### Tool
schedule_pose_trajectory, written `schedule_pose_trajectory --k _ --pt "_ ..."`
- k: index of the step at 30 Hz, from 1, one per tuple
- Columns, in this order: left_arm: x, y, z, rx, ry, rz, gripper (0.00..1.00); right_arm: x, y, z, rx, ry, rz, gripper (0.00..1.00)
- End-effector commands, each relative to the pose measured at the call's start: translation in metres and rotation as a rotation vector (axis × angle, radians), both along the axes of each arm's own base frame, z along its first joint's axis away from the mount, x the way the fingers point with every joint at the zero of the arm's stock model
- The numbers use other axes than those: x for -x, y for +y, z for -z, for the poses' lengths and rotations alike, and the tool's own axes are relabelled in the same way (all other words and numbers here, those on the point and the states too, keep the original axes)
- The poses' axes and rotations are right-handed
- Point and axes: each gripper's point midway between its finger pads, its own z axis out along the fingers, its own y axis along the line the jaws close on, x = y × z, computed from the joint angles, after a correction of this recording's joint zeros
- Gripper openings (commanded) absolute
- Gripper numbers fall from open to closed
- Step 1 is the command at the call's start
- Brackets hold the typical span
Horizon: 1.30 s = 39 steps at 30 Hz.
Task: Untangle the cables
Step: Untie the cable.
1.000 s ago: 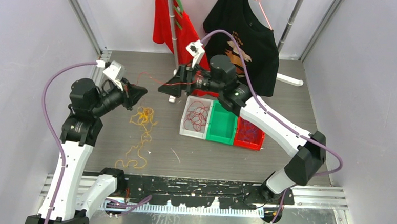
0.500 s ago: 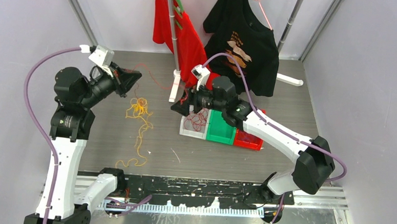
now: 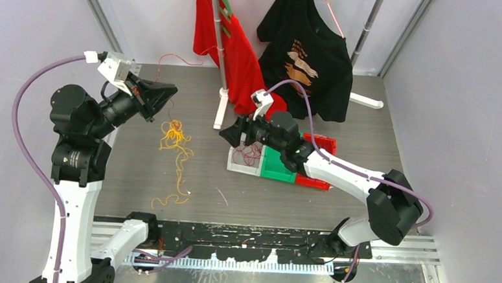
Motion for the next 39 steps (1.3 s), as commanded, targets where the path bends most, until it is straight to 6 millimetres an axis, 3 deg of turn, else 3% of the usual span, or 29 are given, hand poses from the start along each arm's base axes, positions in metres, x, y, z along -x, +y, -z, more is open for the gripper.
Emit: schedule_pose_trajectory --k 1,5,8,13,22,32,39 --pt "0.015 -0.007 -0.02 0.03 -0.041 0.062 0.0 0.021 0.034 -0.091 -0.256 -0.204 -0.146 0.73" --pt "0.012 -0.009 -0.015 0.033 -0.024 0.074 0.0 0.048 0.068 -0.113 -0.269 -0.267 -0.252 0.73" --pt "0.011 -0.011 -0.012 0.03 -0.01 0.088 0.0 0.055 0.088 -0.118 -0.269 -0.288 -0.266 0.73" --pt "0.013 -0.014 -0.01 0.036 0.005 0.111 0.0 0.05 0.109 -0.119 -0.282 -0.314 -0.212 0.72" --pt "0.025 -0.019 -0.016 0.06 0.01 0.155 0.0 0.021 0.113 -0.117 -0.288 -0.315 -0.056 0.56" --pt "0.027 -0.023 -0.023 0.095 0.029 0.184 0.0 0.029 0.139 -0.086 -0.222 -0.334 -0.021 0.56" --pt "0.028 -0.019 -0.032 0.069 -0.02 0.161 0.0 0.034 0.135 -0.053 -0.183 -0.29 -0.011 0.28"
